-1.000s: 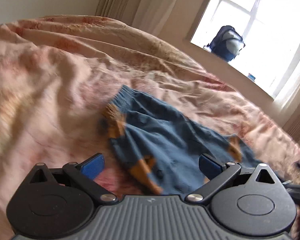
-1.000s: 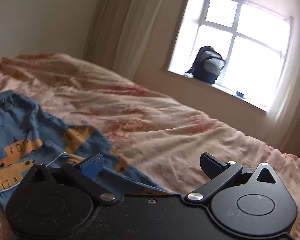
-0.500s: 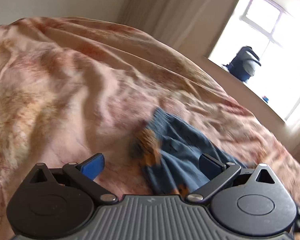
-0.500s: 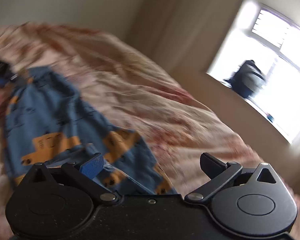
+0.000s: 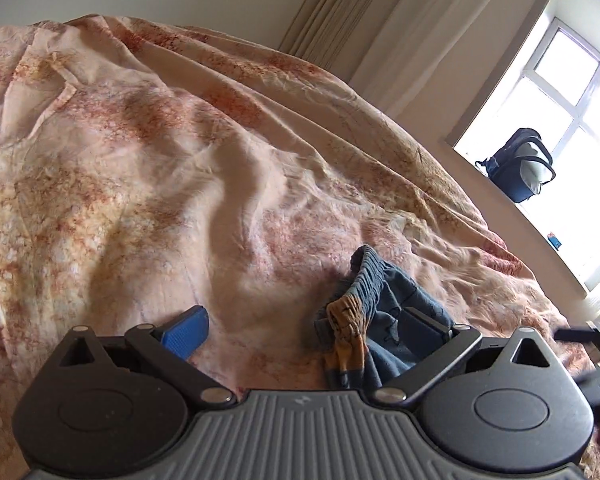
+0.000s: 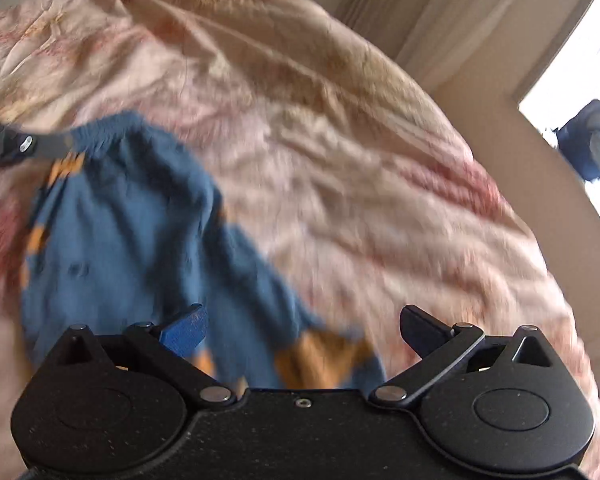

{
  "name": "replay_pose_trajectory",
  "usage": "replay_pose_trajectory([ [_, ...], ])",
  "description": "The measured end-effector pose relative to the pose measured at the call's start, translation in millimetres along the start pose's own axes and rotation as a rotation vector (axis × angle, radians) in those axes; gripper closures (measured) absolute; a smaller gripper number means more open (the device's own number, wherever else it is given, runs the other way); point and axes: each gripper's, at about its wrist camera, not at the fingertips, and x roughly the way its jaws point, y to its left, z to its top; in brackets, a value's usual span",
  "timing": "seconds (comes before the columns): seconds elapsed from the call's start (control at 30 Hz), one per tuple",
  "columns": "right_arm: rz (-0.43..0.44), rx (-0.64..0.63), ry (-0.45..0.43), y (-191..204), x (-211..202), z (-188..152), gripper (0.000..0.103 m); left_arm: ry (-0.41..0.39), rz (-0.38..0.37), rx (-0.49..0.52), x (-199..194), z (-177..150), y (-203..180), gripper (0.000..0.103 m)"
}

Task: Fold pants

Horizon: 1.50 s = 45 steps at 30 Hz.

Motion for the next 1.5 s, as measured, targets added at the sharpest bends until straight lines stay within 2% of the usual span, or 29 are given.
replay_pose_trajectory([
  [0.13, 0.079, -0.031, -0.055, 3.7, 24.9, 13.8, 0.006, -0.025, -0.015, 0.037, -0.6, -4.4, -2.7, 0.000],
  [0.27, 0.037, -0.070, -0.029, 0.3, 49.9, 14.4, 0.007, -0.031, -0.083, 0.051, 1.8, -6.3, -4.2, 0.000],
  [0.33, 0.040, -0.023, -0.017, -9.5, 62.8, 8.9, 0.001, -0.022, -0.119, 0.062, 4.6, -7.9, -5.3, 0.000],
  [0.43, 0.071, 0.052, -0.015, -19.8, 69.5, 1.8, 0.001, 0.009, -0.153, 0.070, 10.3, -8.3, -4.9, 0.000],
  [0.5, 0.091, 0.031, -0.062, -20.9, 60.6, 4.4, 0.004, 0.019, -0.175, 0.039, 11.2, -5.3, -1.3, 0.000],
  [0.57, 0.132, -0.011, -0.138, -23.9, 50.9, 8.9, 0.005, 0.025, -0.208, -0.027, 10.7, -1.2, 5.9, 0.000],
  [0.63, 0.204, 0.014, -0.168, -32.9, 48.1, 16.7, 0.006, 0.031, -0.245, -0.079, 11.5, 1.9, 12.8, 0.000],
  [0.73, 0.387, 0.088, -0.102, -42.6, 58.2, 27.2, 0.010, 0.049, -0.302, -0.126, 13.0, 4.7, 19.9, 0.001],
  [0.83, 0.443, 0.055, -0.045, -31.0, 63.0, 27.5, 0.017, 0.057, -0.358, -0.128, 14.0, 5.9, 22.4, 0.001],
  [0.9, 0.373, 0.035, 0.004, -18.0, 65.5, 25.3, 0.017, 0.080, -0.361, -0.114, 19.1, 4.7, 20.8, 0.000],
  [0.97, 0.295, 0.074, 0.023, -15.1, 72.2, 24.6, 0.008, 0.107, -0.350, -0.096, 25.7, 1.6, 19.2, 0.000],
  [1.0, 0.270, 0.112, 0.013, -16.2, 71.6, 24.3, 0.006, 0.110, -0.341, -0.085, 27.6, 0.4, 18.8, 0.000],
  [1.17, 0.158, 0.192, -0.076, -23.9, 38.7, 14.3, 0.007, 0.127, -0.327, -0.059, 33.7, -2.7, 16.8, 0.000],
  [1.33, 0.109, 0.350, -0.133, -38.0, -16.1, -39.5, 0.005, 0.120, -0.325, -0.057, 31.6, -2.9, 14.8, 0.003],
  [1.4, 0.073, 0.370, -0.175, -35.1, -44.2, -71.2, 0.004, 0.114, -0.343, -0.055, 30.1, -3.7, 13.8, 0.020],
  [1.5, -0.031, 0.366, -0.209, -20.3, -73.7, -116.0, 0.003, 0.132, -0.361, -0.064, 33.3, -3.6, 14.1, 0.031],
])
